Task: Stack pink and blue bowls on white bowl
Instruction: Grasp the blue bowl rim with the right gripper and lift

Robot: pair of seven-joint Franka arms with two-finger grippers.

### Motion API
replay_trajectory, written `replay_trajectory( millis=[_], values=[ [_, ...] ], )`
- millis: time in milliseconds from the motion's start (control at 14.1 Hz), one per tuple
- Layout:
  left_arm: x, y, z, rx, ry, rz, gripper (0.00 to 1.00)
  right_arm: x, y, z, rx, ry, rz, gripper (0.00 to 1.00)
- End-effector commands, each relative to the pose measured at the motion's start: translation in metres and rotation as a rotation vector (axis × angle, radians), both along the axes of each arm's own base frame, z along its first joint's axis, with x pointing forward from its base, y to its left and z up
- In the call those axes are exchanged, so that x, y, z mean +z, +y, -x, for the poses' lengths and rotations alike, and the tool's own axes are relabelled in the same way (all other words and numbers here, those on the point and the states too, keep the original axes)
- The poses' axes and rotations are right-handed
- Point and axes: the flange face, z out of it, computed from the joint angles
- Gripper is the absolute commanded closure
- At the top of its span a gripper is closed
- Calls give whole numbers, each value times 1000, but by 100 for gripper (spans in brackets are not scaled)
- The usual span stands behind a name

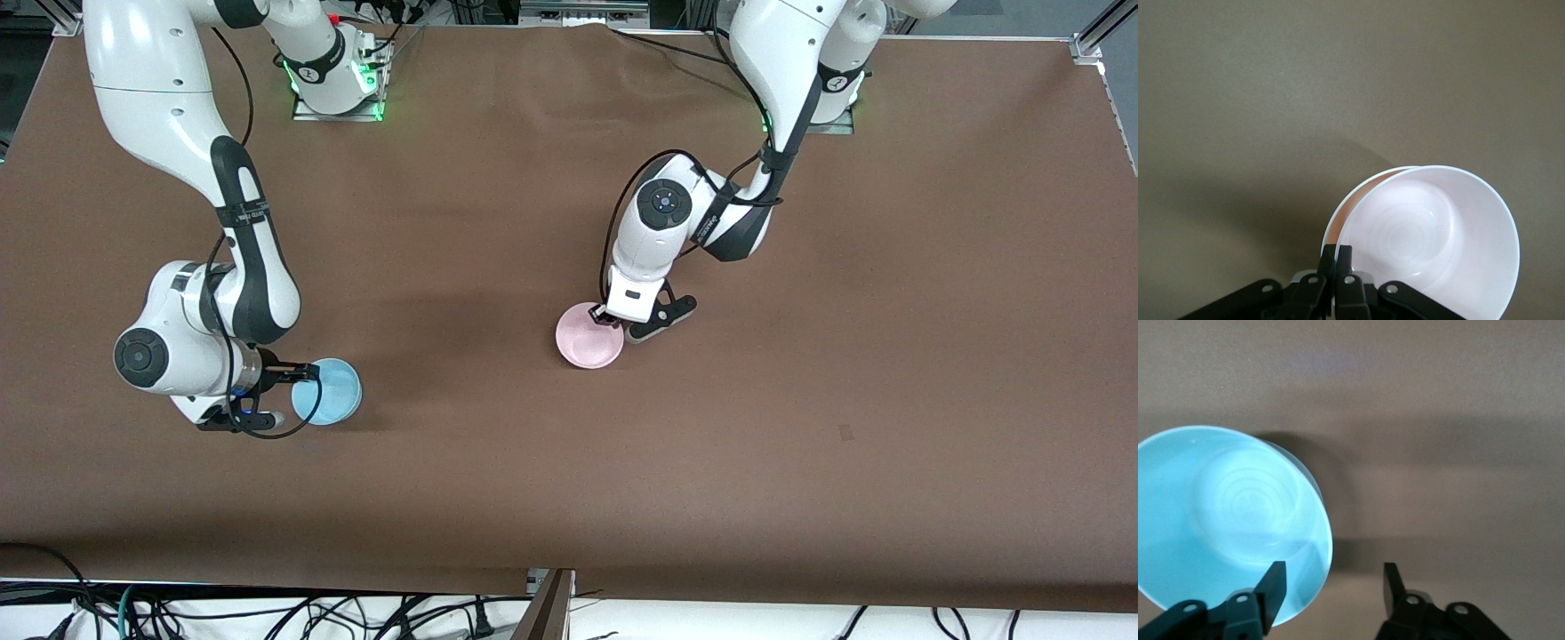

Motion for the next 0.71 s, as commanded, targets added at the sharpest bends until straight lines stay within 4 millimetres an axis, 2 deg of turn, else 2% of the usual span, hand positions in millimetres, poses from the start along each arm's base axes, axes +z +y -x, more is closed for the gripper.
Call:
replay_trajectory(
  millis=[0,71,425,495,637],
  values=[
    [-2,-1,-2,22,-22,4,100,4,-1,-4,10,-14,-24,44],
    [-1,0,-4,26,-24,6,100,3,0,-4,10,-12,-25,48],
    [12,11,-17,54,-38,21,75,4,4,-11,8,-24,-23,87],
    [17,11,-21,56,-46,28,65,6,4,-12,7,-24,-25,93],
    [29,15,-27,61,-57,37,63,20,8,-19,1,-36,-31,99]
  ],
)
